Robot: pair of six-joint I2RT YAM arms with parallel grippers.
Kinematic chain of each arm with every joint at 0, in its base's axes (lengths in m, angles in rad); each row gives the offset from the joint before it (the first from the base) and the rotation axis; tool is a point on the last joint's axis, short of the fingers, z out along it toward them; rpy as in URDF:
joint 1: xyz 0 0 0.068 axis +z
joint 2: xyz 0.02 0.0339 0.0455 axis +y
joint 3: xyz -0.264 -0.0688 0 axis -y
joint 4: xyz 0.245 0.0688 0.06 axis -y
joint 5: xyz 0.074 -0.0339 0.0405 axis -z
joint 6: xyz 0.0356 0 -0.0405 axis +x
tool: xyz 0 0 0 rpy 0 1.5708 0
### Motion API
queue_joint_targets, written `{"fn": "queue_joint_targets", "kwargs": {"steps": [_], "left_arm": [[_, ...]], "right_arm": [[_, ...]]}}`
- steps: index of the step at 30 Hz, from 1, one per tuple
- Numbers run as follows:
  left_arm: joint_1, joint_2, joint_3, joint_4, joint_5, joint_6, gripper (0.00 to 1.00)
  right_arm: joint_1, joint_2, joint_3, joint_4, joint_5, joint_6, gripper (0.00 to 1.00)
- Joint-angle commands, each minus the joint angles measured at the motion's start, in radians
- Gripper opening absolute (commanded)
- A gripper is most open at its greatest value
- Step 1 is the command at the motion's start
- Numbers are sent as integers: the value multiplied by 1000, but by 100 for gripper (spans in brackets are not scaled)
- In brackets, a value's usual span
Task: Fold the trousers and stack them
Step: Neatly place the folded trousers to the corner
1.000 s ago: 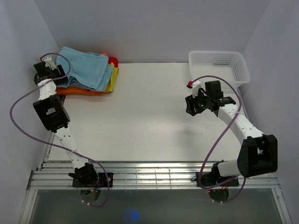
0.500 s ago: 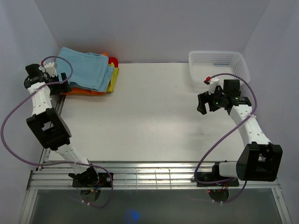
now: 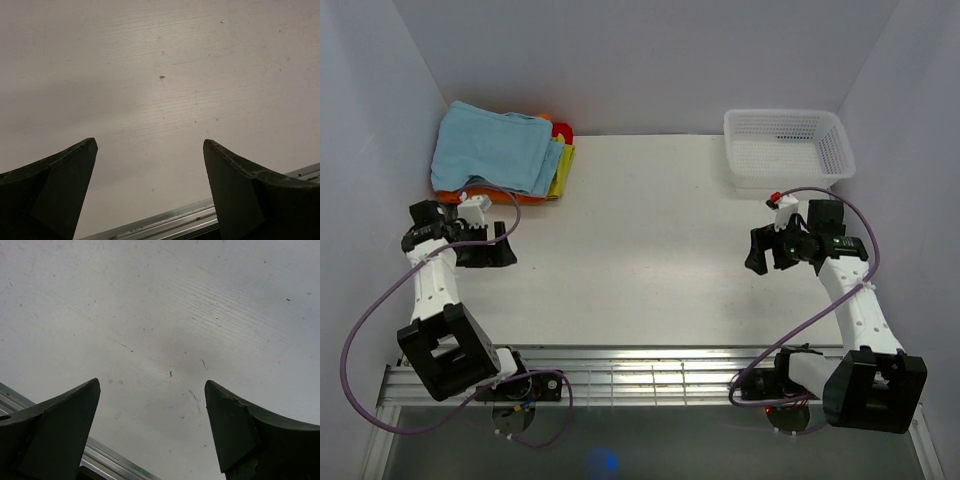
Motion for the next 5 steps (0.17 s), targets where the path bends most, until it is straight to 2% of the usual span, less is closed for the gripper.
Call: {"fn": "queue_joint_targets", "kwargs": {"steps": [1,5], "left_arm": [[-15,-60,-20,35,77,2,98],[-16,-60,15,38,85,-10,98]], "right_arm": [[-4,-59,-18,-18,-30,29,90],[-4,-85,-20,-38,-27,29,90]]}}
